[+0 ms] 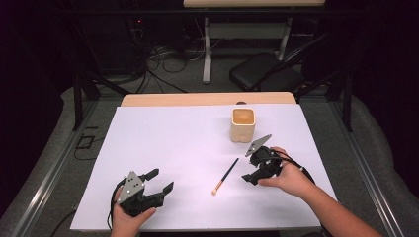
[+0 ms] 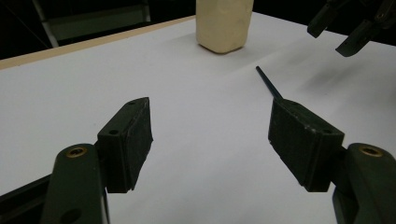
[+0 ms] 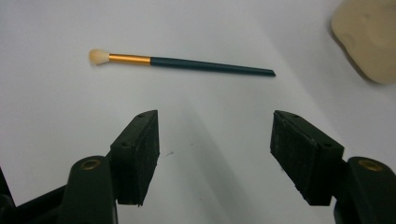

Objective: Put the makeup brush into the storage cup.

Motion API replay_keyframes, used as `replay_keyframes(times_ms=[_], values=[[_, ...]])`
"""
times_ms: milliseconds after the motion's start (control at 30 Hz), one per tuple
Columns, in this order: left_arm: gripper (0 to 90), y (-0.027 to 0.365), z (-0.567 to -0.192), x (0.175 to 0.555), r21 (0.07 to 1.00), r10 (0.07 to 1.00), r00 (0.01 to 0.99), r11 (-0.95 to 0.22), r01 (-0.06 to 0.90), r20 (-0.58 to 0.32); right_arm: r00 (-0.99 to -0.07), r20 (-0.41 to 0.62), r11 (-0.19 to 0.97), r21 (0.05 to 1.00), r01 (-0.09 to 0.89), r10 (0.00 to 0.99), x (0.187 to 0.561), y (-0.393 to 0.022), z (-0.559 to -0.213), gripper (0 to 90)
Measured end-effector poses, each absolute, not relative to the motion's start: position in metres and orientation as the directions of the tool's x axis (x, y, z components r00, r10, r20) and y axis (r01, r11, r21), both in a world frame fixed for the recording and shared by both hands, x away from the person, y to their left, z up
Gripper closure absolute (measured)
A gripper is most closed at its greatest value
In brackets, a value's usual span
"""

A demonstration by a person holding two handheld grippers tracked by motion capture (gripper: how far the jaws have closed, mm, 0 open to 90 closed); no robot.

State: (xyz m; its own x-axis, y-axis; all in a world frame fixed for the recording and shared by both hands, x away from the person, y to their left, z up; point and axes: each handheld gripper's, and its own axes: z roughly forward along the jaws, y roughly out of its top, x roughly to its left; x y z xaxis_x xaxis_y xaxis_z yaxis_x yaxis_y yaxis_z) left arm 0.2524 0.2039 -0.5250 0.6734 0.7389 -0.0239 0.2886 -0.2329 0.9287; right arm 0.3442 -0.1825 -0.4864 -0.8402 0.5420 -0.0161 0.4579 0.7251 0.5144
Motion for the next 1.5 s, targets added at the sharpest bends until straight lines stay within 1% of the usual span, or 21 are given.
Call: replay_keyframes(times_ms=[33, 367, 433, 467, 600, 633, 700, 767, 1100, 1400, 1433, 1500], values=[[30.2, 0.204, -0.525, 0.252, 0.929, 0.739, 0.673, -0.233, 0.289, -0.024, -0.843, -0.010, 0.736, 0.492, 0.465, 0.538, 0.346, -0.183, -0.488, 33.3], [30.2, 0.204, -0.525, 0.252, 0.928, 0.739, 0.674, -0.232, 0.291, -0.026, -0.844, 0.010, 0.757, 0.438, 0.485, 0.536, 0.347, -0.182, -0.494, 34.3], [30.2, 0.204, -0.525, 0.252, 0.928, 0.738, 0.674, -0.233, 0.290, -0.025, -0.847, 0.002, 0.763, 0.433, 0.480, 0.532, 0.347, -0.182, -0.495, 34.5], [30.3, 0.204, -0.525, 0.252, 0.928, 0.738, 0.674, -0.233, 0.290, -0.025, -0.847, 0.001, 0.770, 0.415, 0.484, 0.532, 0.347, -0.182, -0.495, 34.5], [30.3, 0.204, -0.525, 0.252, 0.928, 0.738, 0.674, -0.232, 0.291, -0.027, -0.846, -0.020, 0.774, 0.414, 0.478, 0.533, 0.347, -0.181, -0.496, 34.9], [30.3, 0.204, -0.525, 0.252, 0.929, 0.739, 0.673, -0.231, 0.291, -0.027, -0.847, -0.024, 0.783, 0.395, 0.480, 0.531, 0.348, -0.181, -0.496, 35.3], [30.3, 0.203, -0.525, 0.252, 0.929, 0.739, 0.673, -0.230, 0.291, -0.027, -0.841, -0.019, 0.780, 0.385, 0.493, 0.541, 0.349, -0.181, -0.496, 35.3], [30.2, 0.203, -0.525, 0.252, 0.929, 0.739, 0.673, -0.230, 0.291, -0.028, -0.840, -0.022, 0.778, 0.390, 0.492, 0.542, 0.350, -0.181, -0.497, 35.4], [30.2, 0.204, -0.525, 0.253, 0.927, 0.737, 0.676, -0.235, 0.291, -0.025, -0.848, -0.041, 0.802, 0.352, 0.483, 0.529, 0.353, -0.176, -0.499, 35.6], [30.2, 0.203, -0.525, 0.253, 0.927, 0.736, 0.677, -0.236, 0.290, -0.024, -0.870, -0.057, 0.831, 0.332, 0.446, 0.489, 0.355, -0.158, -0.503, 36.0], [30.2, 0.203, -0.525, 0.253, 0.927, 0.735, 0.677, -0.236, 0.291, -0.025, -0.870, -0.057, 0.826, 0.348, 0.443, 0.490, 0.355, -0.157, -0.504, 36.0], [30.2, 0.203, -0.525, 0.252, 0.928, 0.737, 0.675, -0.235, 0.290, -0.025, -0.874, -0.058, 0.836, 0.332, 0.438, 0.482, 0.356, -0.152, -0.502, 36.0]])
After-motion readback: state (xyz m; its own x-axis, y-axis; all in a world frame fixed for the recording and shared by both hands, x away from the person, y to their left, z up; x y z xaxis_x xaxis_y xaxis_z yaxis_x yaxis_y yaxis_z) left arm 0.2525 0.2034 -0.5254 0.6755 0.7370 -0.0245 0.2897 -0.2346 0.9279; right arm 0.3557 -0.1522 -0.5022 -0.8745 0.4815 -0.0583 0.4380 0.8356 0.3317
